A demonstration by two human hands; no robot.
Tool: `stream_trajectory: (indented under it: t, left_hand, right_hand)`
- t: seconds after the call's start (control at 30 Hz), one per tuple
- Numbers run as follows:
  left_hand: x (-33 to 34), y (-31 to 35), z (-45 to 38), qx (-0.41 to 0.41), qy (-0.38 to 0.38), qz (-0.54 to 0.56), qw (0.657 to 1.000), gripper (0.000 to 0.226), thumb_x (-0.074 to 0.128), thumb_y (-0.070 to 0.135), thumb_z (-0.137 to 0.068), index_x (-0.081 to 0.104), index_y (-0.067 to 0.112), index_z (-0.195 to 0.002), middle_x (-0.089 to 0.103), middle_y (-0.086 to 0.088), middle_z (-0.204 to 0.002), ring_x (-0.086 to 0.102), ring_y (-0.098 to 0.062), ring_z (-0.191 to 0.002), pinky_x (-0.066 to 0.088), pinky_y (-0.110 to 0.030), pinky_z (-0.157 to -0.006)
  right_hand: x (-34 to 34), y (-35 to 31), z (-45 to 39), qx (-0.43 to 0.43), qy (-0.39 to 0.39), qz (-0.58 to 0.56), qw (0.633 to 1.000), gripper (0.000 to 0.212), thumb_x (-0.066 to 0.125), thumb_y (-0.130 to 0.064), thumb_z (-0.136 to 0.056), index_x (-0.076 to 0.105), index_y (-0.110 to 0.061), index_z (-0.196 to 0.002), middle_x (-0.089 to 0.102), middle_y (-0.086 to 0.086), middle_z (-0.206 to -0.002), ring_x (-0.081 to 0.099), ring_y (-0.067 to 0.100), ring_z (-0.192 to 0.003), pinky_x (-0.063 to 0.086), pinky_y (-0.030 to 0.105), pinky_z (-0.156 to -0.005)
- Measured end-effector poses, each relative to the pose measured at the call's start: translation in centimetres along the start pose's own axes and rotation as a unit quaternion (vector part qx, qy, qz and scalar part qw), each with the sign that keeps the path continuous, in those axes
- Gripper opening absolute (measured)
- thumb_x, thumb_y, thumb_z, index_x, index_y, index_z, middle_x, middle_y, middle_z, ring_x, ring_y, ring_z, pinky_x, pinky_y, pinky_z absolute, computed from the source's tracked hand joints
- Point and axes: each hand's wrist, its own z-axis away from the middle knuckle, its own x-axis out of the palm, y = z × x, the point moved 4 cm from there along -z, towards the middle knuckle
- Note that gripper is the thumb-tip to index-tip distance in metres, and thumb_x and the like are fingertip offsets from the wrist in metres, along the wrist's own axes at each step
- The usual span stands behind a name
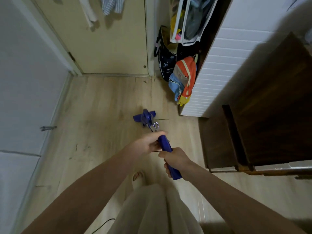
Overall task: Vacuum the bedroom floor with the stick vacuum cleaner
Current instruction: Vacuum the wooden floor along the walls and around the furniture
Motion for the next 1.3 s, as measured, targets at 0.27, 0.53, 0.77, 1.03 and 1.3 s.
stream_trajectory:
  t: [0.27,0.53,0.77,1.03,1.3]
  left_hand:
    - [-3.6,6.7,-5.8,0.047,-0.009,0.025,0.999,0.015,0.067,0.015,-0.088,0.056,0.005,-0.088,0.061,-0.012,-0.08,0.061,-0.021,-0.074,0.054,-0.029,-0.071]
    - [-7.8,14.7,-11.5,0.078,-0.01,0.028,0.997,0.023,0.068,0.015,-0.088,0.054,0.001,-0.099,0.062,-0.014,-0.083,0.062,-0.02,-0.069,0.057,-0.027,-0.059]
    - [-10.8,20.7,-14.7,0.092,-0.011,0.033,0.995,0.019,0.069,0.016,-0.087,0.054,0.005,-0.093,0.059,-0.01,-0.083,0.061,-0.019,-0.073,0.056,-0.029,-0.07]
    - [-14.0,25.4,-16.2,0.11,0.031,0.023,0.993,0.022,0.071,0.021,-0.086,0.056,0.007,-0.096,0.059,-0.008,-0.086,0.061,-0.017,-0.072,0.055,-0.024,-0.058]
    - [-14.2,22.1,-14.3,0.085,0.027,0.024,0.996,0.037,0.07,0.015,-0.086,0.054,0.001,-0.116,0.059,-0.01,-0.092,0.062,-0.018,-0.076,0.058,-0.028,-0.068]
  right_hand:
    - [1.7,-5.9,-7.6,-0.01,0.016,0.021,1.0,0.017,0.06,-0.019,-0.089,0.049,-0.008,-0.083,0.054,0.007,-0.06,0.049,0.017,-0.041,0.044,0.025,-0.043]
    - [3.5,-13.2,-15.1,-0.022,0.04,0.013,0.999,0.02,0.062,-0.023,-0.09,0.049,-0.008,-0.087,0.055,0.008,-0.06,0.049,0.017,-0.04,0.045,0.023,-0.04]
    - [5.6,-18.5,-19.9,-0.062,0.092,0.0,0.994,0.02,0.062,-0.023,-0.09,0.054,-0.006,-0.097,0.058,0.01,-0.069,0.051,0.017,-0.04,0.044,0.021,-0.036]
    - [8.1,-23.7,-23.5,-0.061,0.043,-0.039,0.996,0.028,0.064,-0.028,-0.091,0.05,-0.005,-0.098,0.055,0.01,-0.065,0.051,0.018,-0.043,0.045,0.023,-0.039]
    - [9.2,-20.1,-21.9,-0.02,0.062,0.004,0.998,0.034,0.064,-0.017,-0.086,0.049,-0.006,-0.113,0.059,0.012,-0.084,0.053,0.018,-0.053,0.049,0.028,-0.049]
